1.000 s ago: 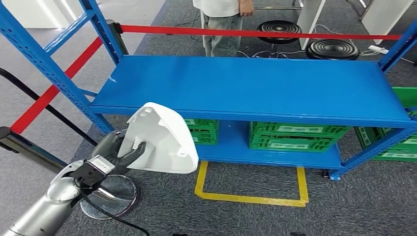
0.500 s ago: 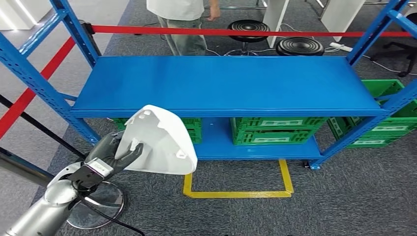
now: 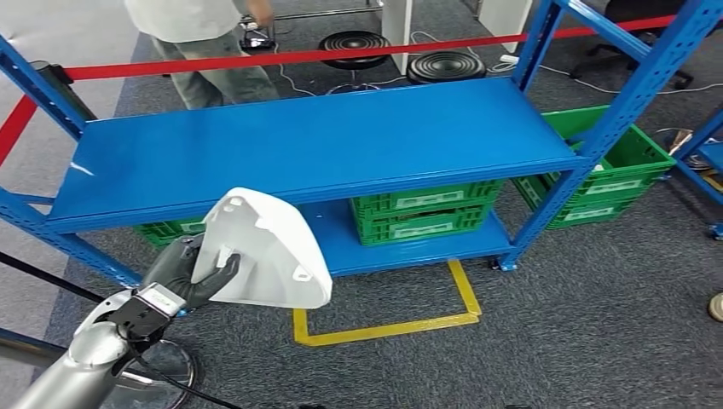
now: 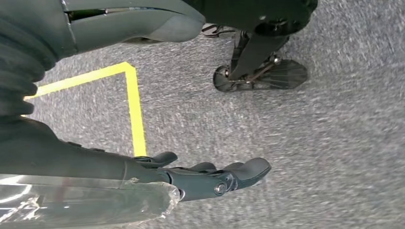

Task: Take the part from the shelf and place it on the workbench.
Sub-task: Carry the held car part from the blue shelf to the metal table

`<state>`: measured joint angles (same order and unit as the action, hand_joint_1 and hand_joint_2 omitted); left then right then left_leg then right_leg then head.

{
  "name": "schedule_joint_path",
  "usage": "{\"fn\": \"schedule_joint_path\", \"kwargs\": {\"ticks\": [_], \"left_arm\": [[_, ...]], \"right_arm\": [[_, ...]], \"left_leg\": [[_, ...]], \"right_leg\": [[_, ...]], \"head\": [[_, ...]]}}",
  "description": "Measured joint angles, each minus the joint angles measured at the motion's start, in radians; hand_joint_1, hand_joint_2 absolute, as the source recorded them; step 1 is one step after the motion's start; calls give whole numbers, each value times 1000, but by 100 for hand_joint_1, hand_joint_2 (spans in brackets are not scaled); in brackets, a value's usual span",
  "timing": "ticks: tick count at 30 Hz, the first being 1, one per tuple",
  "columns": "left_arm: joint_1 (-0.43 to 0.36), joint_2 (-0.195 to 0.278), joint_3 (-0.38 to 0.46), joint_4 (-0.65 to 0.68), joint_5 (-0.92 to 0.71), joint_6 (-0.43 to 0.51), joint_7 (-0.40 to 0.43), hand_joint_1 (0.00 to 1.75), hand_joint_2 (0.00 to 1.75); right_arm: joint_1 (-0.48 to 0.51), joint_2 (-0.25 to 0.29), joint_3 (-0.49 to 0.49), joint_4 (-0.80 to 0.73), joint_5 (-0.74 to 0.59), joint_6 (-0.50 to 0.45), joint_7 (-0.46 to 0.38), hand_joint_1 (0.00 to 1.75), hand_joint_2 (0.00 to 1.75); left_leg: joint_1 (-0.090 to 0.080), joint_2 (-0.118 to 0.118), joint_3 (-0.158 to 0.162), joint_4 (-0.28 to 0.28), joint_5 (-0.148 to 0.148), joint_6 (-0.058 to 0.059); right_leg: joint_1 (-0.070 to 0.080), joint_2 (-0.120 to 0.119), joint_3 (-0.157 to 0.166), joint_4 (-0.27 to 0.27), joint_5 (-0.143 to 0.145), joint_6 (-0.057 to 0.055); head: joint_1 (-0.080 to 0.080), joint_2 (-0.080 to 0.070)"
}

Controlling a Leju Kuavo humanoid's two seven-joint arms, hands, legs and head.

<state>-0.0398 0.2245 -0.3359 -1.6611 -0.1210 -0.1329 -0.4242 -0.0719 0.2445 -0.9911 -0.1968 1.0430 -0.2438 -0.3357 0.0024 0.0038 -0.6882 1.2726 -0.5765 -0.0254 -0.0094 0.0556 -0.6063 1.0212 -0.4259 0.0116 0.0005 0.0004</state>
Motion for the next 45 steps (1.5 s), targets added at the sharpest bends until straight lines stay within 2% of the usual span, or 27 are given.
{"fn": "schedule_joint_path", "kwargs": {"ticks": [1,3,5,7,8,10,12,14,15,16,18,19,21,23,25,27,28,29,30,32,34,36,38,40,42,44,45], "left_arm": [[1,0,0,-1,-2,0,0,175,175],[6,0,0,-6,-6,3,-3,175,175],[19,0,1,-15,-10,10,-10,175,175],[36,-2,1,-26,-15,16,-18,175,175],[44,-4,2,-33,-18,19,-22,175,175],[63,-7,4,-50,-24,25,-32,175,175],[90,-8,11,-67,-31,32,-41,175,175],[116,-10,18,-80,-38,38,-47,175,175],[127,-12,21,-87,-42,41,-50,175,175],[136,-14,23,-94,-44,43,-51,175,175],[152,-16,29,-109,-50,49,-54,175,175],[160,-17,33,-115,-53,53,-57,175,175],[173,-18,39,-127,-61,61,-64,175,175],[181,-22,44,-137,-70,70,-68,175,175],[188,-27,47,-147,-77,79,-71,175,175],[198,-29,50,-152,-81,85,-72,175,175],[203,-30,52,-153,-83,88,-72,175,175],[207,-31,52,-153,-85,90,-72,175,175],[210,-32,52,-153,-87,91,-72,175,175],[213,-34,53,-154,-90,95,-72,175,175],[214,-36,55,-157,-92,99,-72,175,175],[215,-39,58,-160,-94,102,-72,175,175],[215,-44,59,-161,-95,105,-72,175,175],[216,-48,61,-163,-96,107,-72,175,175],[218,-50,65,-165,-96,108,-73,175,175],[220,-51,68,-165,-96,109,-73,175,175],[220,-52,70,-165,-96,109,-73,175,175]], "right_arm": [[1,0,0,0,0,0,0,0,175],[-1,0,0,0,0,0,2,0,175],[-2,0,0,0,1,1,3,0,175],[3,0,0,0,2,1,4,0,175],[6,-1,0,0,2,1,4,0,175],[7,-2,0,0,2,1,4,0,175],[3,-2,0,0,2,3,4,0,175],[3,-2,0,0,4,4,4,0,175],[4,-2,0,0,5,4,4,0,175],[5,-2,-1,0,6,4,4,0,175],[3,-2,-1,0,10,4,5,0,175],[2,-2,-1,0,12,5,6,0,175],[-1,-2,-1,-1,14,6,8,0,175],[1,-2,-1,-1,15,7,9,0,175],[1,-2,-1,-1,17,7,9,0,175],[0,-3,-1,-2,18,7,9,0,175],[0,-3,-1,-2,18,7,9,0,175],[1,-3,-1,-2,18,7,9,0,175],[2,-3,-1,-2,18,8,9,0,175],[4,-3,-1,-2,18,8,9,0,175],[2,-3,-1,-2,19,9,9,0,175],[1,-3,-1,-2,21,10,8,0,175],[6,-3,-1,-2,23,10,8,0,175],[9,-4,-1,-2,25,11,7,0,175],[5,-5,-1,-2,26,13,6,0,175],[2,-5,0,-2,27,14,4,0,175],[3,-5,0,-2,27,15,4,0,175]], "left_leg": [[1,-5,22,-45,33,2],[8,-43,87,-179,98,3],[13,-75,122,-257,118,5],[11,-65,124,-266,117,14],[11,-53,124,-267,119,20],[12,-28,125,-271,122,34],[8,-1,125,-271,121,43],[6,28,125,-270,120,45],[5,41,126,-270,119,45],[5,53,127,-270,118,44],[2,73,132,-269,113,38],[-1,81,135,-268,110,34],[-8,99,138,-266,107,25],[-6,109,140,-265,104,15],[-1,70,127,-230,73,6],[1,18,75,-116,8,0],[1,7,43,-48,-20,-1],[1,3,19,-2,-33,-2],[2,1,10,12,-26,-1],[5,-10,49,-69,36,0],[13,-55,111,-197,89,0],[16,-82,137,-256,100,4],[14,-64,136,-260,103,16],[15,-39,137,-264,108,31],[13,-12,137,-265,110,40],[9,16,137,-265,109,43],[8,29,137,-265,108,43]], "right_leg": [[-1,14,0,0,1,2],[-1,40,-2,3,4,9],[-1,64,-11,5,9,21],[-5,86,-21,1,16,35],[-5,79,-26,3,15,40],[-2,25,-55,52,-18,49],[0,-35,-112,180,-85,56],[-1,-48,-155,282,-123,58],[-1,-50,-150,281,-115,58],[-1,-54,-124,239,-91,57],[4,-95,-42,100,-39,52],[6,-115,-10,47,-24,46],[11,-129,9,11,-21,34],[9,-104,5,10,-15,22],[4,-80,2,7,-8,11],[0,-54,-2,5,-4,3],[0,-40,-4,5,-2,1],[0,-26,-6,5,-1,0],[0,-12,-6,5,0,1],[-2,17,-7,5,4,6],[-2,45,-11,8,8,15],[-2,67,-19,8,14,28],[-6,79,-29,3,20,41],[-4,34,-50,33,0,50],[0,-28,-101,142,-62,56],[-1,-46,-155,266,-114,59],[-1,-48,-162,288,-117,59]], "head": [[0,0],[0,0],[0,0],[0,0],[0,0],[8,0],[14,0],[14,0],[14,0],[14,0],[15,0],[14,0],[13,0],[12,0],[10,0],[6,0],[4,0],[4,0],[4,0],[3,0],[4,0],[3,0],[4,0],[9,0],[14,0],[14,0],[14,0]]}}
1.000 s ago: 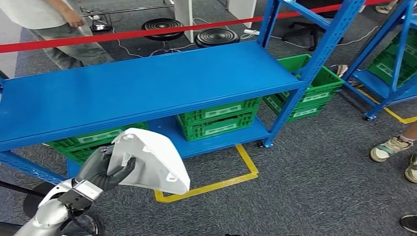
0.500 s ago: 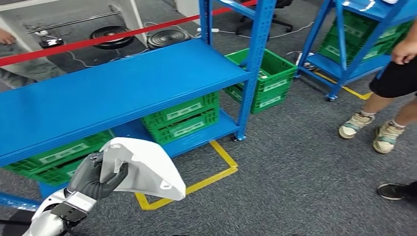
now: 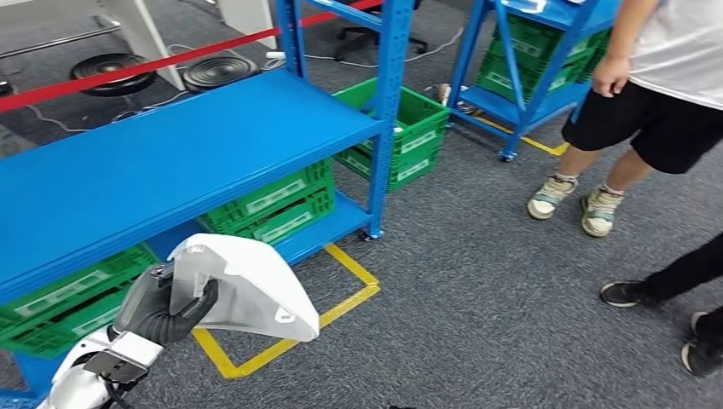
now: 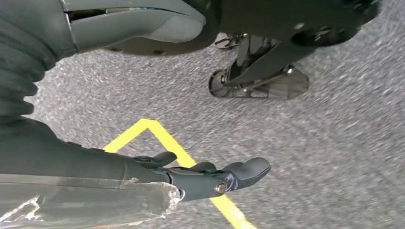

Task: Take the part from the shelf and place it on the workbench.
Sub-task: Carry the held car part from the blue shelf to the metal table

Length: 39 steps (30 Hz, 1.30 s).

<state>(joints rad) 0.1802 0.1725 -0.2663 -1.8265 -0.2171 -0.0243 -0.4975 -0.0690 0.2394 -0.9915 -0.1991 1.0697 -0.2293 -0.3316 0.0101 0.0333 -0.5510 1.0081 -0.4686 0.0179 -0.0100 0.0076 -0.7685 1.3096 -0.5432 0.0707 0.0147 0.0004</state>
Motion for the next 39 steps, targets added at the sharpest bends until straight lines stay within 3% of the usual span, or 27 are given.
{"fn": "schedule_joint_path", "kwargs": {"ticks": [1,2,4,5,6,8,9,11,13,14,15,16,17,19,21,23,24,25,26,28,30,31,32,34,36,37,39], "left_arm": [[0,-1,1,0,0,0,0,175,175],[0,-2,3,0,0,0,0,175,175],[0,-3,6,-1,0,0,0,175,175],[0,-3,6,-1,0,1,0,175,175],[1,-3,7,-2,0,1,-1,175,175],[1,-4,8,-3,1,1,-1,175,175],[1,-4,8,-5,1,2,-1,175,175],[6,-3,10,-8,2,2,-2,175,175],[14,-2,15,-9,3,3,-2,175,175],[18,-2,18,-10,3,3,-2,175,175],[21,-1,20,-10,3,3,-2,175,175],[23,-1,22,-10,3,4,-2,175,175],[25,-1,24,-10,3,4,-2,175,175],[26,0,27,-11,3,5,-2,175,175],[29,0,30,-14,4,5,-2,175,175],[32,1,31,-17,4,6,-2,175,175],[32,1,31,-20,5,6,-2,175,175],[33,1,31,-23,5,7,-2,175,175],[36,2,31,-26,5,8,-2,175,175],[47,2,32,-31,5,11,-2,175,175],[55,2,32,-32,5,15,-2,175,175],[57,2,32,-32,5,16,-2,175,175],[58,2,32,-33,5,17,-2,175,175],[59,2,32,-35,5,18,-2,175,175],[61,2,32,-38,4,19,-2,175,175],[62,2,33,-39,4,19,-2,175,175],[63,1,32,-42,4,20,-3,175,175]], "right_arm": [[1,0,0,0,0,0,0,0,175],[2,-1,0,0,0,1,0,0,175],[-1,-2,0,0,0,1,0,0,175],[-2,-2,0,-1,1,2,0,0,175],[-3,-2,0,-1,2,2,0,0,175],[-2,-3,0,-1,2,3,0,0,175],[-1,-3,0,-1,2,4,0,0,175],[-1,-3,0,-1,3,5,1,0,175],[-3,-4,0,-2,3,7,1,0,175],[-3,-4,0,-2,3,8,1,0,175],[-2,-4,0,-2,2,8,2,0,175],[-1,-4,0,-2,2,9,2,0,175],[-1,-4,0,-2,2,9,2,0,175],[-2,-4,0,-2,2,10,2,0,175],[-3,-4,0,-2,2,10,2,0,175],[1,-4,0,-3,2,10,3,0,175],[4,-5,-1,-3,2,10,4,0,175],[6,-6,-1,-3,2,10,6,0,175],[5,-6,-1,-3,3,10,7,0,175],[1,-6,-1,-3,4,10,8,0,175],[0,-6,-2,-3,5,10,11,0,175],[1,-6,-2,-3,6,10,13,0,175],[2,-6,-2,-3,5,10,14,0,175],[1,-7,-3,-3,5,10,15,0,175],[-2,-7,-4,-3,5,10,15,0,175],[-3,-7,-4,-3,5,10,15,0,175],[-1,-7,-6,-3,5,9,15,0,175]], "left_leg": [[-1,13,1,0,-1,0],[-1,24,3,0,-3,-1],[-5,44,9,2,-10,-9],[-8,53,11,3,-12,-13],[-11,61,13,4,-14,-18],[-13,77,15,2,-16,-26],[-11,72,15,5,-21,-31],[-7,31,-5,55,-60,-40],[-6,-14,-63,181,-124,-43],[-6,-23,-94,241,-145,-44],[-6,-27,-114,275,-148,-44],[-5,-29,-117,271,-130,-43],[-3,-34,-102,231,-96,-43],[5,-72,-44,101,-27,-45],[11,-107,-11,22,-4,-45],[9,-98,-9,12,-3,-34],[8,-87,-9,11,0,-27],[8,-75,-9,9,2,-18],[8,-61,-8,7,4,-12],[3,-34,-8,7,3,-3],[-2,-5,-8,7,1,0],[-3,8,-7,7,1,0],[-4,20,-6,8,-1,0],[-6,41,0,8,-5,-5],[-11,59,5,9,-10,-14],[-12,67,6,8,-11,-19],[-9,78,9,4,-11,-31]], "right_leg": [[0,-2,14,-19,16,-1],[1,-10,47,-73,43,-3],[5,-51,128,-208,90,-11],[8,-66,153,-251,101,-17],[10,-73,164,-271,103,-22],[12,-52,161,-273,106,-34],[11,-41,159,-275,108,-40],[6,-19,159,-279,113,-51],[3,6,158,-280,115,-57],[3,19,157,-280,116,-58],[2,33,157,-280,116,-58],[1,47,157,-280,117,-57],[0,61,157,-280,118,-56],[-1,90,155,-277,121,-48],[-1,113,147,-274,125,-36],[-4,133,137,-280,132,-21],[-5,131,133,-280,133,-16],[-4,112,124,-270,125,-11],[-2,84,106,-238,104,-7],[1,21,50,-117,37,-3],[1,3,3,-9,-5,-2],[1,0,4,-2,0,-3],[1,-3,26,-36,22,-5],[6,-34,104,-170,75,-12],[12,-63,159,-260,100,-21],[15,-64,164,-271,101,-25],[15,-41,162,-276,108,-36]], "head": [[0,0],[0,0],[0,0],[-1,0],[-3,0],[-4,0],[-5,0],[-8,0],[-12,0],[-12,0],[-12,0],[-12,0],[-12,0],[-13,0],[-13,0],[-13,0],[-12,0],[-9,0],[-6,0],[0,0],[0,0],[0,0],[0,0],[0,0],[-1,0],[-2,0],[-1,0]]}}
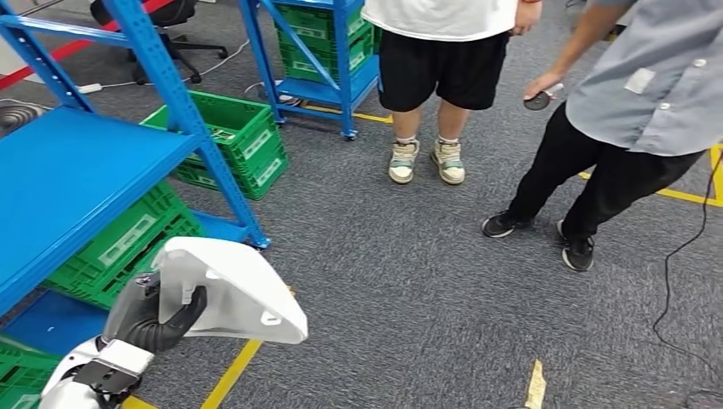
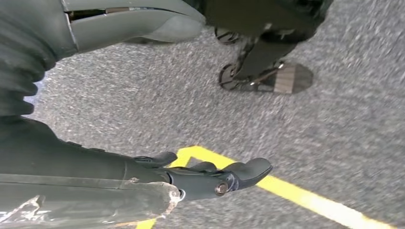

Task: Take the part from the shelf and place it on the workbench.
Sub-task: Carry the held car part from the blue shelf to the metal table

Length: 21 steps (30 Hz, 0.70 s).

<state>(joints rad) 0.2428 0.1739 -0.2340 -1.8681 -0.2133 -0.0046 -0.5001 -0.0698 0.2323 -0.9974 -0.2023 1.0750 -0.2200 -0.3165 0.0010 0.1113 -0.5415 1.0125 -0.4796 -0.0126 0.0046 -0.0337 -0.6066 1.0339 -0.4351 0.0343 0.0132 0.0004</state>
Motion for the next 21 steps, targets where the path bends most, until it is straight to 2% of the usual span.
{"fn": "schedule_joint_path", "kwargs": {"ticks": [2,4,5,6,7,8,9,10,11,13,15,16,17,19,20,21], "left_arm": [[1,0,0,-3,0,0,-1,175,175],[4,1,0,-5,0,1,-1,175,175],[6,2,1,-5,1,1,-2,175,175],[8,2,1,-5,0,1,-2,175,175],[9,2,1,-5,0,2,-2,175,175],[11,2,1,-5,0,3,-2,175,175],[12,2,1,-5,0,4,-2,175,175],[13,2,1,-5,0,5,-2,175,175],[14,2,1,-5,1,6,-2,175,175],[17,2,1,-6,2,9,-3,175,175],[19,1,2,-8,4,13,-4,175,175],[19,1,3,-9,6,14,-4,175,175],[20,1,4,-10,7,15,-4,175,175],[24,1,7,-13,12,16,-5,175,175],[27,1,9,-14,14,16,-5,175,175],[29,1,12,-14,16,16,-5,175,175]], "right_arm": [[1,0,-1,0,0,-1,0,0,175],[-1,0,-2,-1,0,-1,0,0,175],[-2,0,-2,-1,0,0,0,0,175],[-1,0,-2,-1,0,0,0,0,175],[0,0,-2,-1,0,0,0,0,175],[1,0,-2,-1,0,0,0,0,175],[1,0,-2,-1,0,0,1,0,175],[1,0,-2,-1,0,0,1,0,175],[0,0,-2,-1,1,1,1,0,175],[0,0,-2,-1,1,1,1,0,175],[4,0,-2,-1,2,1,1,0,175],[6,0,-2,-1,2,1,1,0,175],[6,0,-2,-1,3,1,1,0,175],[3,0,-2,-1,3,1,1,0,175],[1,0,-2,-1,3,1,0,0,175],[1,0,-2,-1,3,1,0,0,175]], "left_leg": [[4,-34,-12,31,-27,-10],[7,-87,-61,137,-86,-15],[7,-99,-95,203,-113,-17],[7,-104,-121,250,-125,-18],[7,-106,-134,267,-117,-18],[8,-108,-129,248,-92,-18],[9,-115,-107,195,-54,-17],[13,-138,-77,128,-18,-18],[18,-165,-49,65,7,-18],[22,-203,-22,2,21,-16],[18,-185,-21,-3,22,-4],[18,-172,-20,-5,24,3],[18,-157,-18,-7,26,11],[15,-127,-17,-9,26,21],[12,-111,-17,-9,25,23],[10,-95,-17,-9,24,24]], "right_leg": [[-5,22,1,-9,8,-12],[-9,46,2,-13,12,-19],[-10,58,2,-13,12,-20],[-10,72,2,-13,13,-20],[-10,86,2,-13,13,-20],[-11,100,2,-13,14,-19],[-12,114,2,-13,15,-17],[-13,129,1,-13,16,-14],[-13,142,-2,-9,17,-9],[-14,167,-11,-8,21,3],[-19,188,-22,-12,27,17],[-19,178,-28,-7,24,22],[-17,153,-42,14,11,26],[-13,81,-92,120,-47,29],[-13,59,-126,191,-80,31],[-14,48,-152,249,-102,33]], "head": [[-3,0],[-10,0],[-12,0],[-12,0],[-12,0],[-12,0],[-12,0],[-12,0],[-12,0],[-12,0],[-12,0],[-11,0],[-8,0],[-4,0],[-2,0],[-3,0]]}}
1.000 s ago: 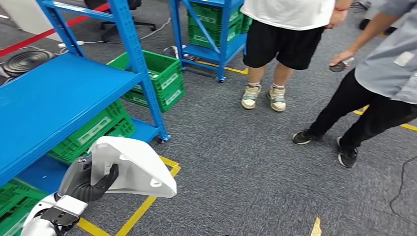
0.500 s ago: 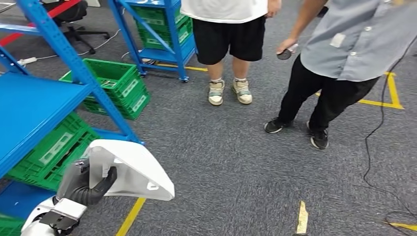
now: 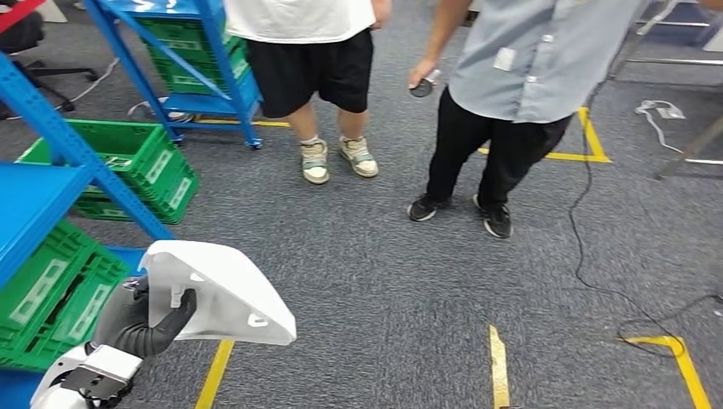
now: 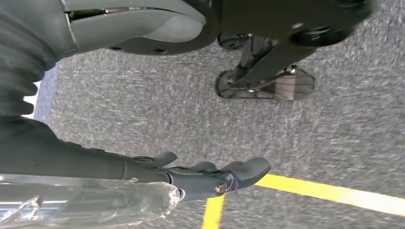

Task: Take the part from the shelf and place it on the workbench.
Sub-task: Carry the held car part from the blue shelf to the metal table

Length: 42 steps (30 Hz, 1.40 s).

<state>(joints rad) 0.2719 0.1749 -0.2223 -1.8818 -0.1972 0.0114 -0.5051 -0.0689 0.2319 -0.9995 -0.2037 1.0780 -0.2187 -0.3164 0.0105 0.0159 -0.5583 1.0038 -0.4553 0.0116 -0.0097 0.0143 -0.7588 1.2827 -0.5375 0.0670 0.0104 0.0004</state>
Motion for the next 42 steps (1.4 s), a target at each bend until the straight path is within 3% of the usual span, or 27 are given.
{"fn": "schedule_joint_path", "kwargs": {"ticks": [1,2,3,5,7,9,10,12,14,15,16,17,19,21,23,24,25,26,27,29,31,32,34,36,38,40,42], "left_arm": [[1,0,2,0,3,0,0,175,175],[1,0,4,0,6,0,0,175,175],[1,0,6,0,8,0,1,175,175],[1,0,8,-1,12,0,2,175,175],[1,0,11,-2,17,-1,6,175,175],[1,-1,13,-3,28,-7,15,175,175],[0,-2,14,-3,34,-10,21,175,175],[0,-2,18,-3,45,-14,29,175,175],[2,-3,25,-3,50,-16,32,175,175],[4,-3,28,-3,50,-16,33,175,175],[4,-3,30,-3,51,-17,33,175,175],[4,-4,31,-3,51,-18,32,175,175],[4,-4,33,-3,54,-24,26,175,175],[4,-5,33,-4,62,-35,15,175,175],[4,-5,33,-6,70,-44,3,175,175],[3,-5,34,-7,72,-47,-1,175,175],[2,-6,34,-8,73,-48,-4,175,175],[1,-6,34,-10,73,-49,-6,175,175],[2,-7,34,-12,73,-50,-7,175,175],[6,-7,36,-15,72,-49,-8,175,175],[9,-8,37,-15,68,-47,-9,175,175],[9,-8,37,-15,66,-46,-9,175,175],[9,-9,38,-15,60,-43,-9,175,175],[9,-10,38,-15,55,-41,-9,175,175],[9,-10,40,-15,50,-38,-10,175,175],[8,-12,41,-15,46,-37,-12,175,175],[7,-15,43,-15,43,-37,-14,175,175]], "right_arm": [[1,0,0,0,0,0,0,0,175],[2,0,0,0,0,0,0,0,175],[3,0,0,0,0,0,0,0,175],[1,0,0,0,0,1,-1,0,175],[-1,0,0,-1,0,1,-2,0,175],[-2,0,0,-1,0,1,-2,0,175],[-1,0,-1,-1,0,1,-2,0,175],[-1,0,-1,-1,0,0,-3,0,175],[-3,0,-1,-1,0,1,-5,0,175],[-3,0,-2,-1,0,1,-5,0,175],[-2,0,-3,-1,0,1,-5,0,175],[-1,-1,-4,-1,0,1,-5,0,175],[0,-1,-5,-1,1,1,-5,0,175],[-3,-1,-5,-1,4,3,-5,0,175],[-3,-2,-5,-1,6,4,-5,0,175],[-1,-2,-5,-1,7,4,-5,0,175],[1,-2,-5,-1,8,4,-5,0,175],[4,-2,-5,-1,8,4,-5,0,175],[4,-3,-6,-1,9,4,-5,0,175],[0,-3,-6,-1,9,4,-4,0,175],[-1,-3,-6,-1,9,5,-3,0,175],[0,-3,-6,-1,10,5,-2,0,175],[2,-3,-6,-1,11,5,-1,0,175],[0,-3,-6,-1,11,5,-1,0,175],[-2,-3,-6,-1,12,5,-1,0,175],[-1,-3,-6,-1,12,5,-1,0,175],[0,-3,-6,-1,15,4,-1,0,175]], "left_leg": [[-1,14,0,0,-1,0],[-2,27,2,0,-2,0],[-2,40,4,0,-4,-2],[-5,61,11,2,-10,-10],[-10,78,17,2,-15,-20],[-9,95,22,-2,-14,-31],[-6,92,24,0,-19,-38],[-2,51,6,47,-56,-47],[-1,3,-54,172,-120,-50],[-1,-7,-87,235,-142,-50],[-1,-10,-110,272,-147,-49],[-1,-12,-116,275,-132,-48],[3,-28,-80,186,-63,-47],[11,-77,-30,68,-11,-48],[13,-101,-10,17,-3,-43],[12,-92,-8,13,-5,-36],[10,-80,-8,11,-3,-29],[9,-67,-7,10,-2,-21],[8,-53,-6,8,-1,-13],[4,-24,-6,7,-2,-3],[-1,5,-5,8,-3,0],[-2,18,-4,8,-4,0],[-2,41,0,8,-8,-4],[-6,61,6,10,-14,-13],[-10,78,11,11,-17,-23],[-8,94,14,8,-18,-33],[-3,67,6,34,-41,-43]], "right_leg": [[-1,-5,-10,26,-5,1],[-1,-8,0,13,9,1],[-1,-16,33,-41,36,0],[1,-57,117,-180,86,-3],[4,-82,156,-245,102,-12],[8,-62,153,-248,105,-26],[7,-51,153,-251,108,-33],[3,-28,155,-257,114,-46],[1,-4,154,-259,116,-52],[1,10,153,-259,116,-53],[1,24,153,-259,117,-53],[1,39,153,-259,117,-52],[-1,68,153,-258,119,-49],[1,95,147,-252,121,-40],[0,119,135,-249,124,-27],[-2,131,128,-251,127,-20],[-5,129,123,-250,127,-15],[-4,110,115,-238,119,-11],[-3,80,99,-206,98,-9],[0,17,43,-85,32,-5],[-1,-2,-6,27,-14,-2],[-1,-5,-8,38,-11,-1],[0,-20,48,-52,38,-3],[4,-62,125,-183,83,-10],[10,-80,154,-235,94,-21],[11,-56,152,-238,99,-35],[6,-34,155,-247,105,-47]], "head": [[0,0],[0,0],[0,0],[0,0],[-2,0],[-4,0],[-4,0],[-8,0],[-14,0],[-15,0],[-16,0],[-15,0],[-15,0],[-15,0],[-15,0],[-15,0],[-15,0],[-13,0],[-10,0],[-6,0],[-6,0],[-5,0],[-5,0],[-5,0],[-6,0],[-6,0],[-9,0]]}}
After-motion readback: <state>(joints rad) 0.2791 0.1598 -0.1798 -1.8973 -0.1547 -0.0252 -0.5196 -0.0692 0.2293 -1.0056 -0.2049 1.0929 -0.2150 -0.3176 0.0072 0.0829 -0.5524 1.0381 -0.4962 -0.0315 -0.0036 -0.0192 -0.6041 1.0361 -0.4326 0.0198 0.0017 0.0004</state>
